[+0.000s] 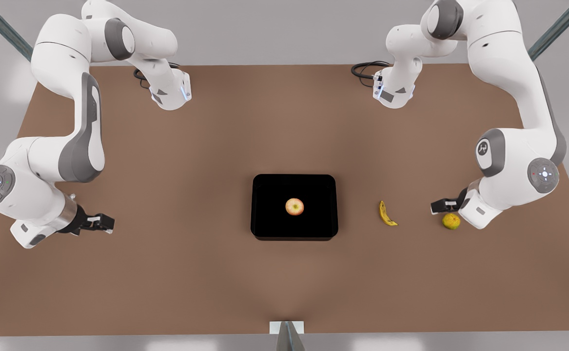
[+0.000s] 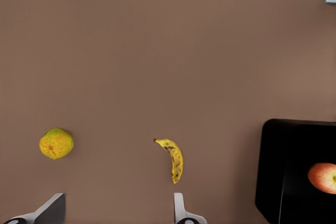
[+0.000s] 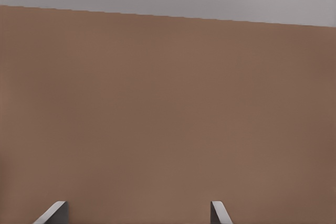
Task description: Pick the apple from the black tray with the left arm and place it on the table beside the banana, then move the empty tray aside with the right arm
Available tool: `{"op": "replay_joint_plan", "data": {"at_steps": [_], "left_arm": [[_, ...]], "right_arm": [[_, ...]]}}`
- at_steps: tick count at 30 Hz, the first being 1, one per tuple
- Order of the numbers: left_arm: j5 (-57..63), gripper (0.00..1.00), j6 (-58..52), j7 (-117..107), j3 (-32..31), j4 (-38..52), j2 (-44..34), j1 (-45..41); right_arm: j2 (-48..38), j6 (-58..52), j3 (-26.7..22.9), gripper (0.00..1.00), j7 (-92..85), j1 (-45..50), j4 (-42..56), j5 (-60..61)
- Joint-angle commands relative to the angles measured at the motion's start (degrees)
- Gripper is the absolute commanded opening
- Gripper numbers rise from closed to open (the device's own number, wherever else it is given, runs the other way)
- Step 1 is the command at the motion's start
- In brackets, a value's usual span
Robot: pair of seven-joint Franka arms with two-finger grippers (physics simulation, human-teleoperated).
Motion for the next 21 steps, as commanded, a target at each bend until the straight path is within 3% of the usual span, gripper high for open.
{"op": "replay_joint_plan", "data": {"at_steps": [1, 7, 13, 17, 21], "left_arm": [[0.06, 1.0, 1.61, -2.15, 0.03, -0.01, -0.03, 0.0], [-0.38, 1.0, 1.87, -2.24, -0.41, 0.26, -0.12, -3.42], [3.83, 1.0, 7.23, -24.3, -0.59, 2.37, 3.22, -21.27], [5.33, 1.0, 8.9, -39.94, -0.67, 1.49, 7.17, -28.82], [4.72, 1.0, 17.34, -49.26, -0.67, -0.89, 10.43, -34.01]], "right_arm": [[-0.08, 1.37, 0.03, 1.0, -1.62, 0.0, 0.03, 0.02], [-0.08, 1.28, 0.2, 1.0, -1.62, 0.09, -0.06, -0.07], [-0.08, 1.11, 0.12, 1.0, -1.71, 0.09, -0.06, -0.07], [-0.08, 1.02, 0.12, 1.0, -1.62, 0.09, -0.06, -0.07], [-0.08, 0.76, 0.12, 1.0, -1.71, 0.09, -0.06, -0.07]]}}
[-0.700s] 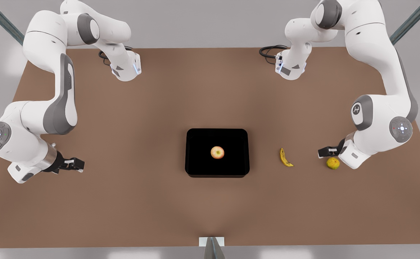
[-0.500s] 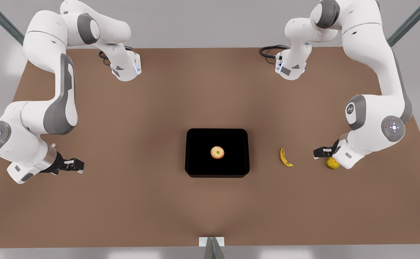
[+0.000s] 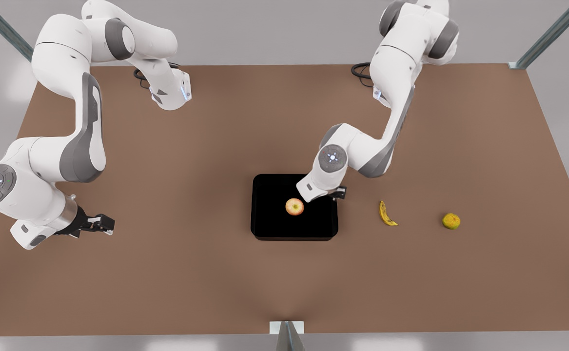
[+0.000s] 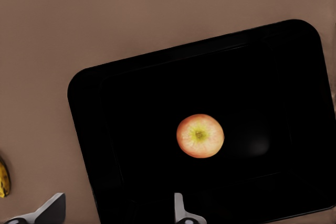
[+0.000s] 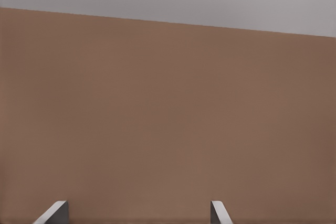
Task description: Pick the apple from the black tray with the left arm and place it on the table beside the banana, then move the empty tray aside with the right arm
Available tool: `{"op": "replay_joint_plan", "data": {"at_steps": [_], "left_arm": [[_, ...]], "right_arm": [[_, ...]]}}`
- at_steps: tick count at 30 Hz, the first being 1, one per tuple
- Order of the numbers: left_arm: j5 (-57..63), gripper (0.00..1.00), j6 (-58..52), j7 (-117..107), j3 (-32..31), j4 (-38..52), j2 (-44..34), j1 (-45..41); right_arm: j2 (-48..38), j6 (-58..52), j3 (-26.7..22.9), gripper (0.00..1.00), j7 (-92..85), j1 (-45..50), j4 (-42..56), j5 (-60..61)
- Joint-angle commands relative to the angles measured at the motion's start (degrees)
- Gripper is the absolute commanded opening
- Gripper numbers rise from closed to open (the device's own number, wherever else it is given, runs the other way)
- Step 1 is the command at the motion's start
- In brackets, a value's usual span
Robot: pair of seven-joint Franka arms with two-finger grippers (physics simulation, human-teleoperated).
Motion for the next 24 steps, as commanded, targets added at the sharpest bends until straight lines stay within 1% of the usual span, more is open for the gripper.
{"op": "replay_joint_plan", "data": {"at_steps": [1, 2, 3, 5, 6, 8, 11, 13, 14, 16, 19, 20, 21, 23, 24], "left_arm": [[-0.06, 1.0, 7.0, -31.13, -0.01, 0.11, 0.32, -0.8], [0.03, 1.0, 10.86, -32.45, -0.1, 0.29, 3.22, -1.77], [-0.06, 1.0, 12.54, -32.45, -0.1, 0.29, 4.36, -1.85], [0.02, 1.0, 13.94, -33.76, -0.01, 3.63, 8.14, -1.85], [0.46, 1.0, 18.69, -35.17, -0.1, 4.5, 10.34, -2.12], [0.55, 1.0, 18.69, -35.35, -0.01, 11.88, 15.87, -2.21], [2.92, 1.0, 18.69, -36.4, 0.08, 10.75, 16.23, -4.32], [6.88, 1.0, 21.06, -35.87, 0.08, 5.12, 15.0, -4.58], [6.88, 1.0, 20.8, -36.23, 0.17, 4.77, 14.91, -5.55], [9.78, 1.0, 21.06, -36.05, 0.26, -0.32, 12.1, -6.51], [10.13, 1.0, 21.06, -35.7, 0.26, -1.56, 11.48, -6.6], [12.59, 1.0, 21.33, -35.7, 0.26, -2.61, 11.39, -6.6], [12.86, 1.0, 22.47, -34.65, 0.26, -4.11, 10.96, -6.6], [12.77, 1.0, 23.26, -34.64, 0.26, -4.2, 11.39, -6.51], [12.51, 1.0, 25.63, -36.48, 0.26, -4.2, 11.83, -6.51]], "right_arm": [[-0.08, -0.18, 0.0, 1.0, -0.51, 0.01, 0.03, 0.04], [-0.08, -0.18, 0.0, 1.0, -0.51, 0.01, 0.03, 0.04], [-0.08, -0.18, 0.09, 1.0, -0.51, 0.01, 0.03, 0.04], [-0.08, -0.18, 0.0, 1.0, -0.51, 0.01, 0.03, 0.04], [-0.08, -0.18, 0.0, 1.0, -0.51, 0.01, 0.03, 0.04], [-0.08, -0.18, 0.09, 1.0, -0.51, 0.01, 0.03, 0.04], [-0.08, -0.18, 0.0, 1.0, -0.51, 0.01, 0.03, 0.04], [-0.08, -0.18, 0.0, 1.0, -0.51, 0.1, 0.03, 0.04], [-0.08, -0.18, 0.0, 1.0, -0.51, 0.01, 0.03, 0.04], [-0.08, -0.18, 0.0, 1.0, -0.51, 0.01, 0.03, 0.04], [-0.08, -0.18, 0.09, 1.0, -0.51, 0.01, 0.03, 0.04], [-0.08, -0.18, 0.0, 1.0, -0.51, 0.01, 0.03, 0.04], [-0.08, -0.18, 0.0, 1.0, -0.51, 0.01, 0.03, 0.04], [-0.08, -0.18, 0.0, 1.0, -0.51, 0.1, 0.03, 0.04], [-0.08, -0.18, 0.0, 1.0, -0.51, 0.1, 0.03, 0.04]]}}
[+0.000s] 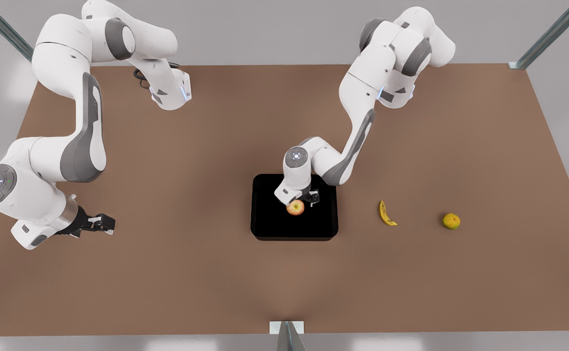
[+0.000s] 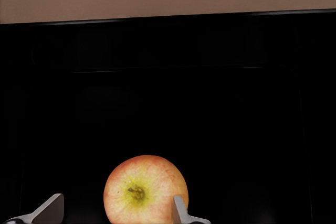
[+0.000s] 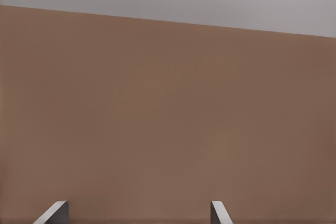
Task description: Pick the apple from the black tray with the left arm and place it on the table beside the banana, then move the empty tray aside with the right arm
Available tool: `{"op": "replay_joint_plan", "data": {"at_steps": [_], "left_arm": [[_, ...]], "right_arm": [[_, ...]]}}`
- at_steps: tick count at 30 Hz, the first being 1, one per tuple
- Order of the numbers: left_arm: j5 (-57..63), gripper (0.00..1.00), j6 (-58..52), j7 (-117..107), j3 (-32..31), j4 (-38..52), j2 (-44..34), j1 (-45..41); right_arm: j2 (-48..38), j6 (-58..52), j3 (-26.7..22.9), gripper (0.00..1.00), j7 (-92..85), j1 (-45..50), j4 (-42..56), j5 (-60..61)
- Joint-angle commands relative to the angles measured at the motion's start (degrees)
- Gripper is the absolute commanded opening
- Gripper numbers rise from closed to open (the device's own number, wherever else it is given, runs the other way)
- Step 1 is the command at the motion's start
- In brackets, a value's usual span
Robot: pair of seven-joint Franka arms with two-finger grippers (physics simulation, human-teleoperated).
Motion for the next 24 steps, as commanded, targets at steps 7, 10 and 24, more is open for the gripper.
{"op": "replay_joint_plan", "data": {"at_steps": [7, 10, 24], "left_arm": [[1.06, 1.0, 6.25, -13.0, -0.22, -0.21, 1.57, 0.01], [1.06, 1.0, 8.44, -13.0, -0.22, -0.3, 3.15, 0.01], [-8.87, 0.78, -20.64, 23.82, 0.22, 1.28, -11.7, 15.21]], "right_arm": [[-0.08, -0.03, 0.03, 1.0, -0.17, 0.05, 0.03, 0.04], [-0.08, -0.03, 0.03, 1.0, -0.17, 0.05, 0.03, 0.04], [-0.08, -0.29, 0.12, 1.0, -0.17, 0.05, -0.06, 0.04]]}}
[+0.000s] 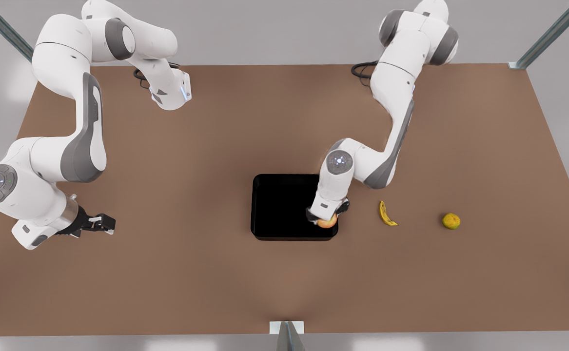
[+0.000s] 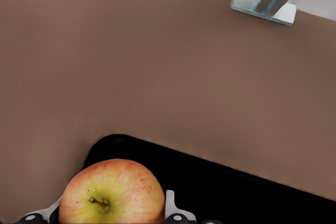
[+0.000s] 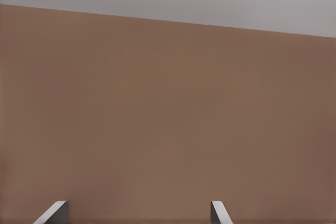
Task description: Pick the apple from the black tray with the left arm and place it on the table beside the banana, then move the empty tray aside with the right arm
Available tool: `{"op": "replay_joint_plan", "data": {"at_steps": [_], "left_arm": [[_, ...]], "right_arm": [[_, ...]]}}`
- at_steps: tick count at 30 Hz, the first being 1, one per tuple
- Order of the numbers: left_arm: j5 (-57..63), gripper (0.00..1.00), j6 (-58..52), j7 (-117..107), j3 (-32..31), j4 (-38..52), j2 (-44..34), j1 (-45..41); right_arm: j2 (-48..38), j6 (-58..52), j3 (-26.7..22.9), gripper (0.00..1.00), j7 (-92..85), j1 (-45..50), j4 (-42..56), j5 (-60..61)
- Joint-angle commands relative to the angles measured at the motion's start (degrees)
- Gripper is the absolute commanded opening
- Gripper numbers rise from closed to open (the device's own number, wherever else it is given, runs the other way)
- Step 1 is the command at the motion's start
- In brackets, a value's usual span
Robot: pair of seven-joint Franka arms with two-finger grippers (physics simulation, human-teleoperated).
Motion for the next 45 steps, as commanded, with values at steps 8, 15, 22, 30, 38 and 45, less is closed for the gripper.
{"op": "replay_joint_plan", "data": {"at_steps": [8, 15, 22, 30, 38, 45], "left_arm": [[-3.39, 0.78, -9.24, 57.53, 0.1, 3.63, 9.11, 20.24], [-3.21, 0.95, -6.69, 69.57, 0.1, 3.37, 11.4, 27.89], [-3.65, 1.0, -7.05, 64.92, 0.1, 4.51, 10.87, 27.63], [-10.4, 1.0, -26.29, 58.41, -0.34, 10.49, -5.73, 27.89], [-14.37, 1.0, -19.7, 56.74, 0.37, -7.53, -22.53, 27.8], [-13.14, 1.0, -19.61, 56.74, 0.37, -7.53, -22.09, 27.89]], "right_arm": [[-2.81, -3.4, -0.07, 1.0, 54.75, 26.21, 0.95, -0.57], [-2.55, -2.96, 1.78, 0.96, 58.89, 31.49, 0.6, 7.08], [-4.83, 17.42, 2.31, 0.99, 68.47, 32.98, -17.93, 4.7], [-5.71, 38.78, 2.31, 1.0, 69.97, 34.12, -32.71, -1.8], [-0.09, 42.39, 2.31, 0.99, 66.8, 33.77, -33.76, -4.0], [4.04, 46.52, 2.31, 0.99, 64.78, 33.77, -34.73, -4.0]]}}
